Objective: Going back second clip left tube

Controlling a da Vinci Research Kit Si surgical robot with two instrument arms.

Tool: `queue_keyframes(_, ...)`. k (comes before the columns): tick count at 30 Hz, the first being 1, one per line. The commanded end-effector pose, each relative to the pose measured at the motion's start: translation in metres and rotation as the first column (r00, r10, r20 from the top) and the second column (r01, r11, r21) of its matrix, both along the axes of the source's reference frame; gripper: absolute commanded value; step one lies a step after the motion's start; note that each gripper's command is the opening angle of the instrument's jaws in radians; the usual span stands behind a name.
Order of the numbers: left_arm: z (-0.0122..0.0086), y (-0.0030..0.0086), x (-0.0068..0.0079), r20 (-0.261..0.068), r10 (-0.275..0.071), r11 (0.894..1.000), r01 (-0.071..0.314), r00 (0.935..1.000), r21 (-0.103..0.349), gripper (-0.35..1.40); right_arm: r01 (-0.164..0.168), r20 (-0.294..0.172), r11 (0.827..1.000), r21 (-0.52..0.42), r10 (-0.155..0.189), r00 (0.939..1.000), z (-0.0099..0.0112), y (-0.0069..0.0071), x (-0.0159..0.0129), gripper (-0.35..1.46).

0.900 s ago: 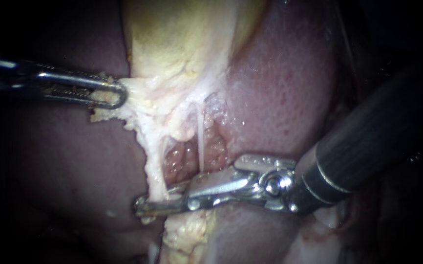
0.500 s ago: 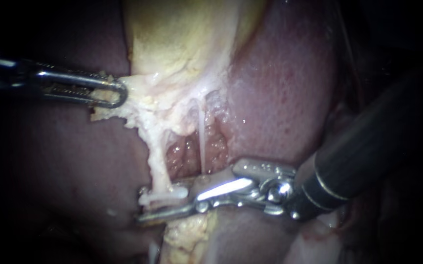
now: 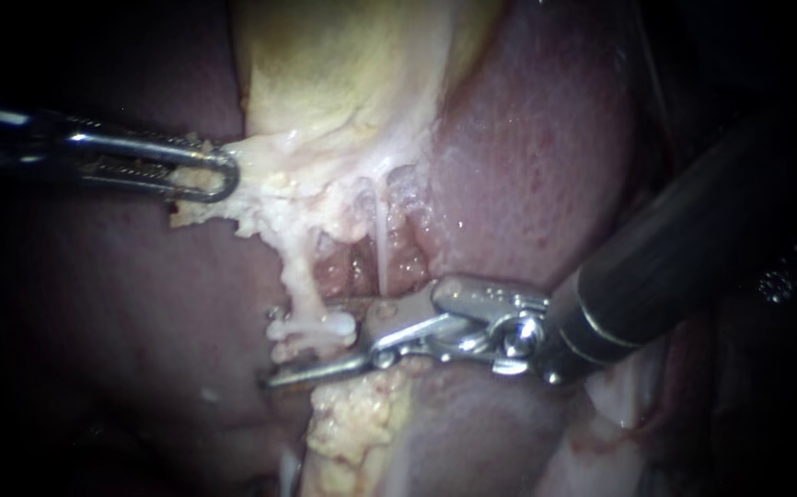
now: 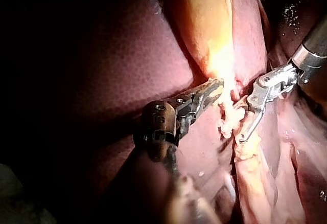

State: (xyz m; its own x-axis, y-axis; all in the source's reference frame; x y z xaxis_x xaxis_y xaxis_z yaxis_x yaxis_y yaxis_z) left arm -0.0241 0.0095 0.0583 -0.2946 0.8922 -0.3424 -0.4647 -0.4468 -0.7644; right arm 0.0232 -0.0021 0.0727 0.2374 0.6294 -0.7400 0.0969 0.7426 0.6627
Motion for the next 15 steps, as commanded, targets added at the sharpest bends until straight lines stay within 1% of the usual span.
queue_keyframes(1, 0.0, 0.0, 0.0, 0.0, 0.0, 1.0, 0.0, 1.0, 0.0, -0.35, -0.001, -0.001, 1.0, -0.009, 0.001, 1.0, 0.0, 0.0001, -0.0001, 0.5)
queue_keyframes(10, -0.0001, -0.0001, 0.0, 0.0, 0.0, 1.0, 0.0, 1.0, 0.0, -0.35, -0.001, -0.007, 0.999, -0.053, 0.0, 1.0, -0.0002, 0.0004, -0.0013, 0.5)
queue_keyframes(15, -0.0001, -0.0001, 0.0, 0.0, 0.0, 1.0, 0.0, 1.0, 0.0, -0.35, -0.011, -0.001, 0.998, -0.058, 0.011, 0.9999, 0.0, 0.0006, -0.0017, 0.5)
